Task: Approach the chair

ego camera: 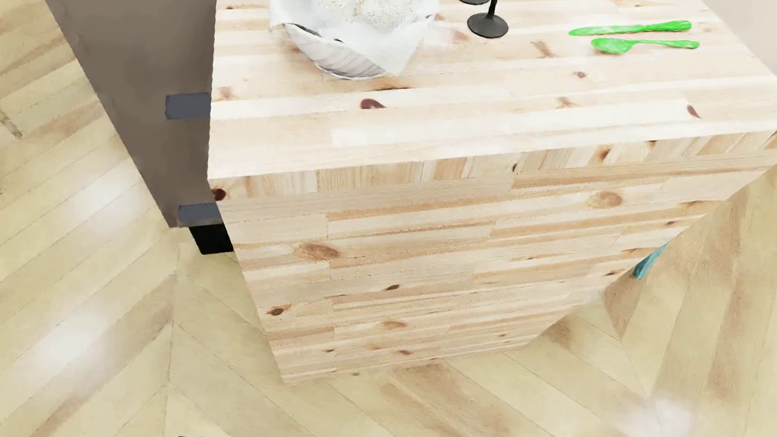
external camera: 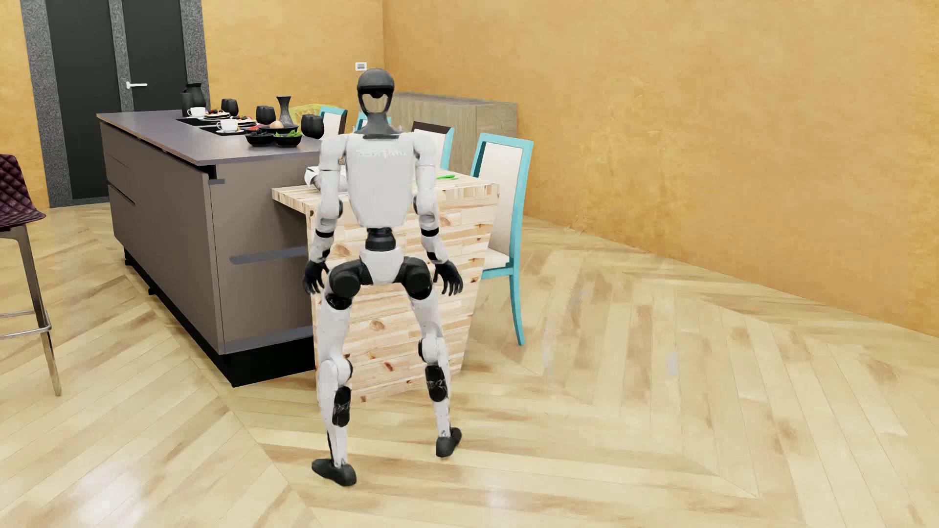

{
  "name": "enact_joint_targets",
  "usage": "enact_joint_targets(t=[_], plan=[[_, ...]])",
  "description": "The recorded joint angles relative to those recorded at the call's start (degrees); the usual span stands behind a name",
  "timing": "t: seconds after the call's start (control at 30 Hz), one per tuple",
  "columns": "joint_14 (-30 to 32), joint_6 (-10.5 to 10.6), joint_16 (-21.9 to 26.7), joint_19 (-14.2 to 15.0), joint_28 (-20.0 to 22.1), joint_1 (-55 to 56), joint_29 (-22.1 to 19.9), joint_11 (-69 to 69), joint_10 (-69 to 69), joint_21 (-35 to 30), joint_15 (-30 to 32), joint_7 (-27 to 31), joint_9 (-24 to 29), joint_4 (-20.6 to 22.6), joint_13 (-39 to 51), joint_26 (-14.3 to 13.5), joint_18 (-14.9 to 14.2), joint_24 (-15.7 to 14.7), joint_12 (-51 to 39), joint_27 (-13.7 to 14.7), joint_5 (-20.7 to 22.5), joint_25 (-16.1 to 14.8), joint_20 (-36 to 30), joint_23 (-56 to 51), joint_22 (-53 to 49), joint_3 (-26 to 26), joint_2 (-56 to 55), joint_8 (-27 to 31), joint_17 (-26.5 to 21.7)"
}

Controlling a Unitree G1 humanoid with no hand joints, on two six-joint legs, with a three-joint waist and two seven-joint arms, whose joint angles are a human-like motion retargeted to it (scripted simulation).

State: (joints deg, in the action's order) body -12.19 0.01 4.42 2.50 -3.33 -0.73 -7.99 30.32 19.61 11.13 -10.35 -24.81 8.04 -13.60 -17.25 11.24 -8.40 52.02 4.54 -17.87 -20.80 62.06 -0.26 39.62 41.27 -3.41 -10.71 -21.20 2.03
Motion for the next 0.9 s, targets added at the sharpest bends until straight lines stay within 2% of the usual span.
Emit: enact_joint_targets(t=[0.03,0.07,0.1,0.13,0.2,0.23,0.27,0.3,0.33,0.4,0.43,0.53,0.6,0.63,0.73,0.77,0.8,0.87,0.9], plan=[[0.1,0.0,0.1,-0.7,0.2,-0.7,-0.5,-1.4,0.2,0.6,1.0,-0.8,-0.2,-0.9,0.0,0.3,-1.1,-0.5,0.3,-0.4,-2.2,0.3,-0.1,0.2,-0.7,0.0,1.7,-6.3,0.1],[0.2,-0.1,0.5,0.5,0.4,-1.3,-1.0,-2.1,0.6,1.1,3.0,-1.5,-0.4,-2.1,0.4,0.3,-2.5,-1.3,1.0,-0.7,-2.9,0.5,0.1,0.6,-1.6,-0.1,3.1,-10.1,0.4],[0.4,-0.1,1.1,3.7,1.0,-1.9,-1.7,-1.7,1.2,1.6,2.8,-1.9,-0.5,-3.7,0.9,0.2,-4.1,-1.9,1.9,-1.0,-2.0,0.3,0.2,1.0,-2.6,-0.3,3.5,-10.1,0.8],[1.2,0.1,2.0,3.7,1.5,-2.4,-1.8,-1.0,1.8,1.4,1.4,-1.7,-0.5,-5.7,1.8,0.1,-5.3,-2.5,3.0,-0.9,-0.2,0.4,0.3,1.8,-3.4,-0.6,3.6,-9.7,1.1],[5.6,1.0,3.6,1.3,1.7,-1.2,-0.6,-0.1,6.8,0.2,-1.3,-0.4,-0.2,-11.9,4.4,0.4,-5.6,-3.2,5.7,0.0,4.9,0.9,0.5,4.2,-4.4,-0.7,4.5,-10.3,1.3],[8.9,1.7,4.4,0.0,1.3,1.2,0.0,-1.0,12.0,-1.2,-2.1,0.6,-0.1,-15.7,6.0,0.6,-1.4,-3.3,6.9,0.4,8.3,2.2,0.3,5.2,-4.5,-0.6,5.3,-10.2,1.0],[11.3,2.6,4.6,-1.3,1.0,3.7,-0.4,-2.5,17.7,-2.3,-2.5,-0.3,0.1,-20.0,7.5,1.2,9.8,-3.3,8.6,1.1,11.7,3.5,0.0,6.2,-4.5,-0.4,6.3,-9.9,0.7],[10.3,3.5,4.4,-2.5,0.6,6.2,-0.5,-4.3,23.4,-2.8,-2.7,-0.7,0.3,-22.6,9.2,1.6,15.1,-3.2,10.2,2.0,14.9,4.0,-0.3,6.6,-4.5,0.0,7.6,-9.1,0.3],[7.6,4.3,3.8,-3.6,0.2,9.9,0.3,-5.9,29.9,-3.3,-2.9,2.2,0.6,-22.1,11.3,1.9,16.6,-2.8,12.0,2.6,17.6,3.9,-0.5,6.4,-4.7,0.9,8.7,-7.4,-0.2],[5.5,5.4,1.3,-5.5,0.1,18.5,3.5,-8.2,42.2,-6.0,-3.1,9.7,1.0,-16.0,15.2,2.2,15.6,-3.2,15.4,4.6,21.9,4.0,0.4,5.6,-5.0,3.0,10.6,-2.5,-2.1],[5.5,5.7,-0.1,-6.3,0.3,22.2,5.3,-9.1,46.3,-8.2,-3.3,11.1,1.1,-12.8,17.1,2.3,15.0,-3.3,16.7,5.7,23.8,4.8,1.0,5.1,-4.6,3.8,11.4,0.2,-3.3],[6.2,6.2,-2.5,-8.8,-1.2,30.7,9.2,-12.4,48.2,-16.3,-3.5,10.4,1.1,-4.1,22.6,1.7,14.3,-2.1,19.8,8.4,29.3,7.7,-0.6,2.8,-3.2,5.8,14.5,8.7,-5.6],[7.2,6.2,-2.4,-10.5,-3.6,34.9,10.2,-14.8,41.5,-20.4,-3.6,12.7,1.0,5.4,24.5,0.6,12.6,-0.5,20.7,10.0,32.5,7.4,-3.0,0.3,-2.6,6.3,17.5,13.9,-5.5],[8.0,6.2,-2.2,-11.4,-4.5,35.3,10.6,-15.8,34.9,-22.3,-3.6,11.7,0.9,8.5,25.0,0.1,11.6,0.0,20.9,10.7,33.8,6.8,-3.6,-0.9,-2.8,6.3,18.8,16.2,-5.3],[9.4,6.2,-1.9,-13.7,-3.6,31.0,12.0,-16.7,7.0,-27.7,-3.9,4.7,0.2,14.0,25.3,0.2,7.2,-0.7,21.6,12.5,37.5,4.5,-1.3,-3.4,-4.5,5.9,22.1,22.8,-4.5],[9.3,6.1,-1.8,-14.3,-2.7,28.5,12.7,-16.2,-0.3,-29.2,-3.8,3.2,0.1,15.0,24.8,0.6,7.5,-1.1,21.7,12.8,38.6,3.9,-0.1,-3.6,-5.1,5.7,23.4,24.7,-4.5],[8.7,5.8,-1.5,-15.0,-1.9,26.3,13.2,-15.0,-3.3,-30.5,-3.2,3.1,0.0,15.6,24.0,1.0,8.5,-1.6,21.6,12.8,39.6,3.6,1.1,-3.4,-5.4,5.7,25.1,26.4,-4.5],[13.1,4.6,-1.1,-15.4,-0.7,24.3,13.3,-12.3,-1.0,-31.0,0.4,5.0,-0.2,15.2,21.3,2.2,20.8,-2.2,20.7,10.9,40.3,4.0,3.6,-2.0,-5.5,5.7,28.2,28.4,-5.0],[11.9,3.6,-0.9,-14.8,0.0,24.9,12.2,-8.8,4.1,-29.8,3.0,4.9,-0.2,13.9,19.1,2.8,22.4,-2.5,19.8,8.9,40.4,4.2,5.1,-0.9,-5.2,5.8,28.6,28.5,-5.0]])
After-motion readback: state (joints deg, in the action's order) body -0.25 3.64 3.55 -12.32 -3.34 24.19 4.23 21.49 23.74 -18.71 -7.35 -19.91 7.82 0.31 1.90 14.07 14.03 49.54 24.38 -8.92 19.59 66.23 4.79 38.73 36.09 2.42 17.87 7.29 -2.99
